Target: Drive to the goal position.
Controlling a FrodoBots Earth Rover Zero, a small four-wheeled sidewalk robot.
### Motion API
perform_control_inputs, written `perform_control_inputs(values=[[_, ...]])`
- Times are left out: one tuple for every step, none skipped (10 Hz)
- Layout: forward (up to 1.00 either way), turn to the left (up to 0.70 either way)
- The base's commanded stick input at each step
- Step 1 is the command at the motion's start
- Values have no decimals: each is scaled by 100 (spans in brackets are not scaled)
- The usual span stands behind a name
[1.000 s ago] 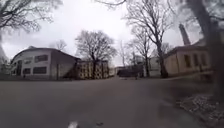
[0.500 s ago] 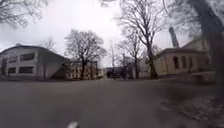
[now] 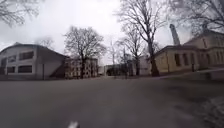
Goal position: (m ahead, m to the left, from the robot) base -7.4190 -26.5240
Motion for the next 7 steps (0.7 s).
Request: perform_control_inputs(values=[[100,0],[100,0],[100,0],[100,0],[100,0],[100,0],[100,0]])
